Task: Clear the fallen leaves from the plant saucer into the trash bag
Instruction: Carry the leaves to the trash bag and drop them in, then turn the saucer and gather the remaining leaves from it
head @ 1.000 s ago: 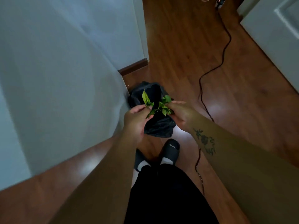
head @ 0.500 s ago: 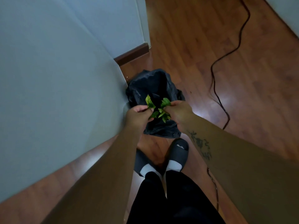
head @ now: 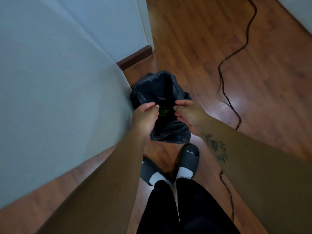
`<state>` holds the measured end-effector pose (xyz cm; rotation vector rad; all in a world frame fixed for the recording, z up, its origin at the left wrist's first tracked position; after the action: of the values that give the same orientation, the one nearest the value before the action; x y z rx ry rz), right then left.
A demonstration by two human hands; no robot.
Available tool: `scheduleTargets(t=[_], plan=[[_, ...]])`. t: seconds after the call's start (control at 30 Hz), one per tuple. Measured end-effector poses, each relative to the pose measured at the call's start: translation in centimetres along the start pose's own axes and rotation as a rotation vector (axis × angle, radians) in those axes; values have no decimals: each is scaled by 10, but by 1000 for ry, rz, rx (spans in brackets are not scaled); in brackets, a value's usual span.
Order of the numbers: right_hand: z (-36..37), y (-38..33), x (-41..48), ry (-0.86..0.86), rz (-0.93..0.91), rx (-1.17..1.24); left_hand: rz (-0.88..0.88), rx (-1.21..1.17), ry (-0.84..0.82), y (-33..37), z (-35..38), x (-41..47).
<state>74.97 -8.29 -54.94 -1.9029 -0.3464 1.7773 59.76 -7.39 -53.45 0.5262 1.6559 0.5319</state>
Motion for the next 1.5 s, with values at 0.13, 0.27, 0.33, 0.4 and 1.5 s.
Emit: scheduleTargets(t=[0.13, 0.27, 0.33, 0.4, 1.5], plan=[[-4, -26, -17, -7, -43, 55, 31, -68, 7, 28, 3, -16], [-10, -67, -46, 13, -100, 86, 83, -161, -29, 69, 3, -47], [-12, -88, -63, 16, -122, 109, 112, -169, -28, 87, 2, -62], [-14, -115, -89, 12, -152, 149, 137, -198, -26, 112, 1, -84], [260, -356, -413, -517, -647, -130, 643, -559, 283, 315, -351, -342]])
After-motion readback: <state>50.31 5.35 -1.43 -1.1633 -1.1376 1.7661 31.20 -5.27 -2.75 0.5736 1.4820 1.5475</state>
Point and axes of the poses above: each hand's wrist, its own x-axis towards the middle knuckle, its own z-axis out of the palm, y = z × x, the point moved 3 cm from there along x, towards the middle knuckle, and after that the axes turned 2 degrees about -y, right-handed, at the moved point
